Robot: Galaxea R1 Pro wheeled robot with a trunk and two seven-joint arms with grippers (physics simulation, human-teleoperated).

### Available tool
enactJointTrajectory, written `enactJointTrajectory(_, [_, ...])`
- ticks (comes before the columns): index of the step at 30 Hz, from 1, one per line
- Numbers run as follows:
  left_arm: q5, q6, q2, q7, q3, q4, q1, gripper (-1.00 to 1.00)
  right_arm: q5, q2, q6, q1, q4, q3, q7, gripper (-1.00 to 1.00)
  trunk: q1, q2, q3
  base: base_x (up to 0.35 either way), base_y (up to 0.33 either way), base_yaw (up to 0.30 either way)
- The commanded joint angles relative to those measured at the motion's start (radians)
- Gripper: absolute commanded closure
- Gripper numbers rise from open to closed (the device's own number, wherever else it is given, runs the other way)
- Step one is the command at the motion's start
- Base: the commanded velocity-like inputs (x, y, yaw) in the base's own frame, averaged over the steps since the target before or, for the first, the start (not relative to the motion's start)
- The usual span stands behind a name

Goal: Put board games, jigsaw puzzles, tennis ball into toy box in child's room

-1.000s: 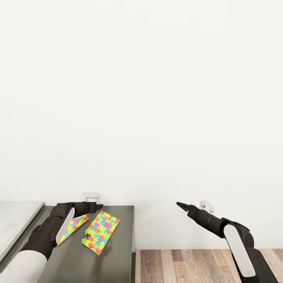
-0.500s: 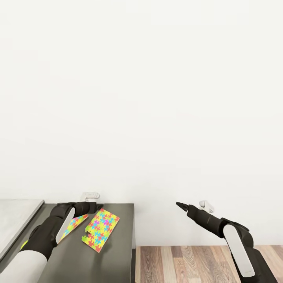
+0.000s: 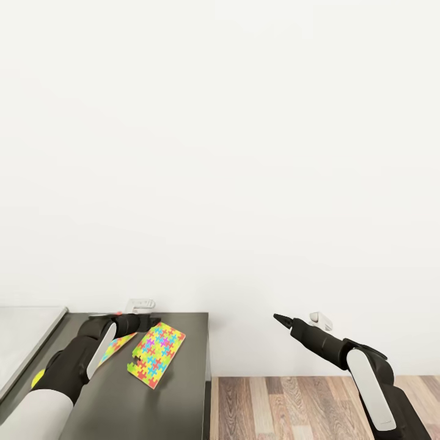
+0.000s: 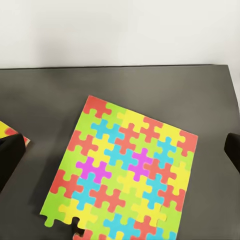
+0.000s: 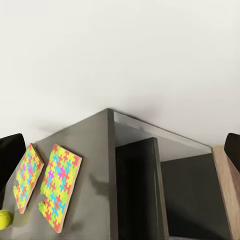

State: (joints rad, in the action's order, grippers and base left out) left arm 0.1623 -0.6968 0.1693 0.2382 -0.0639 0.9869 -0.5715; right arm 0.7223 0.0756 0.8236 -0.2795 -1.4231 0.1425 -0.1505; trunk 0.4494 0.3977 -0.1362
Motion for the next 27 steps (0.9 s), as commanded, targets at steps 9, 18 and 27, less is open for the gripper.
enactJointTrajectory(9, [0.009,-0.006,0.001,-0.005,-0.002,0.001,-0.001,-1.0,-0.01,0.0,0.0,-0.001,0.0,-0.001,-0.007,-1.0,0.001,0.002,-0.017,0.0,0.0,0.0])
enactJointTrajectory(18, [0.008,-0.006,0.001,-0.005,-0.002,0.001,-0.001,-1.0,-0.009,0.001,-0.001,0.0,0.0,-0.001,-0.008,-1.0,0.001,0.002,-0.032,0.0,0.0,0.0])
enactJointTrajectory(27, [0.008,-0.006,0.002,-0.005,-0.002,0.001,-0.001,-1.0,-0.01,0.0,0.0,0.0,-0.003,-0.001,-0.008,-1.0,0.001,0.002,-0.04,0.0,0.0,0.0])
